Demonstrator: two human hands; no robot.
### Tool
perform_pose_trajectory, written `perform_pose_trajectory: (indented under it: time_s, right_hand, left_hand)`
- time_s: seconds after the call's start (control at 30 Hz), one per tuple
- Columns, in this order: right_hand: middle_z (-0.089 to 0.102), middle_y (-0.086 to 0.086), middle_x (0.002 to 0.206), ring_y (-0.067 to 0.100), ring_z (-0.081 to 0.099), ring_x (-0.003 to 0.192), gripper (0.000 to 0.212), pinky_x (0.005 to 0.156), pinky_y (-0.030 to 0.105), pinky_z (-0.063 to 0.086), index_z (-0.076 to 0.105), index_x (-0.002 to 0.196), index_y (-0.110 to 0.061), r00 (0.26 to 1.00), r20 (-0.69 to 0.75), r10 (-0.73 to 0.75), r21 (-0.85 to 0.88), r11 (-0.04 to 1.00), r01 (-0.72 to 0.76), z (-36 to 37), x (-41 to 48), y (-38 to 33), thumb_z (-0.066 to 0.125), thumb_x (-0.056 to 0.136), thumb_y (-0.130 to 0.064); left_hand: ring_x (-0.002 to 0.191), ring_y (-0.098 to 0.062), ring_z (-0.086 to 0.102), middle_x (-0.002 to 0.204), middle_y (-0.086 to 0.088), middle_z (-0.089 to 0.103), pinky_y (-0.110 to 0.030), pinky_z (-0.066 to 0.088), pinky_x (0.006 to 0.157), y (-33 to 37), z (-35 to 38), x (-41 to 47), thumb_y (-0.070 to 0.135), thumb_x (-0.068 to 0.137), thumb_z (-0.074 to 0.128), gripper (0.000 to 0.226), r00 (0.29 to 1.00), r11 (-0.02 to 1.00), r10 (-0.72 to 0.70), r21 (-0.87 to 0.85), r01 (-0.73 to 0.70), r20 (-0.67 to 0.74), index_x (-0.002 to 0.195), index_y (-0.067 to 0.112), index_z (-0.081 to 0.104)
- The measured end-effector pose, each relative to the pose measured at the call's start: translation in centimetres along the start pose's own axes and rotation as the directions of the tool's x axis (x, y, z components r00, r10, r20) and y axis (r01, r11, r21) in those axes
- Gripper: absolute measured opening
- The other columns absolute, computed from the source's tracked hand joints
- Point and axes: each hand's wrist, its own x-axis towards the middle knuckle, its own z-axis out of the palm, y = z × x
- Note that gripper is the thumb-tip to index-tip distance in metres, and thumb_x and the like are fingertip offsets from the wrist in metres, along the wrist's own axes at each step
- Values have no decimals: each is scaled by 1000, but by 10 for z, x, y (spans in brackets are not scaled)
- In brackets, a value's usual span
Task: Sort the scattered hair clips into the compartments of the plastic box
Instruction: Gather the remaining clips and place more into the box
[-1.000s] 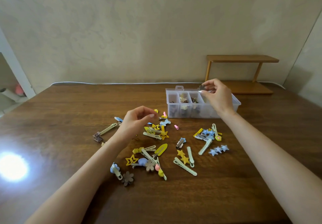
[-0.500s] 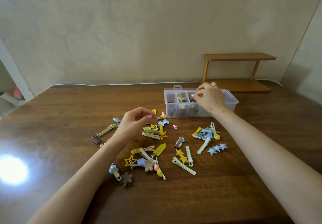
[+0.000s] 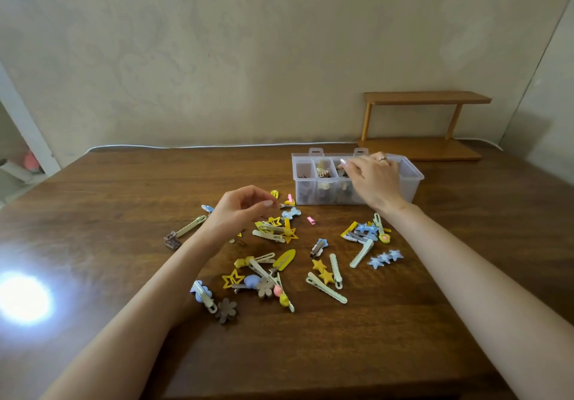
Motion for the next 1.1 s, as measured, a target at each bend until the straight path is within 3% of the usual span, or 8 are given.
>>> perform_pose_trajectory:
  time_s: [0.2,0.33,0.5,0.57,0.7,0.93,1.03,1.1]
  right_hand:
    - [68,0,102,22,53,101,32,86,37,34,69,95,-16,979,-146,-139,159,974,162,-3,-21,-29,43,93,-35]
    - [68,-2,99,17,52,99,19,85,38,41,71,93,-19,957,-151,-248,217,936,277,2,-36,-53,56,90,-30]
    - [68,-3,93,16,54,91,22,82,38,43,71,91,-20,953,-90,-291,344,888,304,3,-47,-73,54,87,-35]
    - [68,-3,93,17,57,90,22,83,41,45,71,91,-18,949,-70,-307,383,870,310,5,-50,-78,55,88,-33]
    - [67,-3,95,18,58,93,26,86,41,46,71,92,-16,950,-34,-310,424,856,295,7,-56,-83,53,87,-33]
    - [68,-4,95,14,58,95,22,88,38,44,72,91,-16,947,-13,-320,478,830,287,7,-64,-85,56,86,-30]
    - [68,-4,96,12,58,95,19,88,35,45,71,93,-17,945,-14,-328,537,795,284,3,-68,-86,56,85,-26]
    - [67,-3,97,7,58,95,21,87,33,47,69,100,-16,942,-1,-335,603,751,268,0,-71,-87,53,85,-18]
  left_hand:
    - [77,0,61,89,7,69,-8,43,61,13,-7,1,25,87,63,12,991,946,134,296,-131,10,97,20,67]
    - [66,5,58,78,11,66,-7,43,60,29,-12,-9,21,82,69,5,977,934,165,297,-198,133,84,18,65]
    - [66,1,50,78,6,62,-18,41,62,28,-19,-34,29,75,75,16,880,874,-26,438,-210,475,79,20,62]
    - [71,1,50,81,13,58,-14,40,63,22,-17,-40,32,73,77,20,846,828,-89,511,-230,525,82,20,63]
    - [81,-1,50,87,12,57,-24,44,74,17,-13,-44,33,72,78,21,809,799,-90,528,-289,580,84,21,64]
    - [77,-3,51,92,4,62,-20,41,70,15,-12,-39,22,81,70,7,842,819,-64,510,-262,536,82,20,63]
    - [82,-7,61,95,-3,70,-20,47,73,16,-13,-35,19,83,68,9,913,952,-32,291,-97,407,76,19,62]
    - [79,-10,62,92,-8,71,-23,48,73,16,-13,-29,20,84,66,11,974,989,-23,149,-11,224,81,10,64]
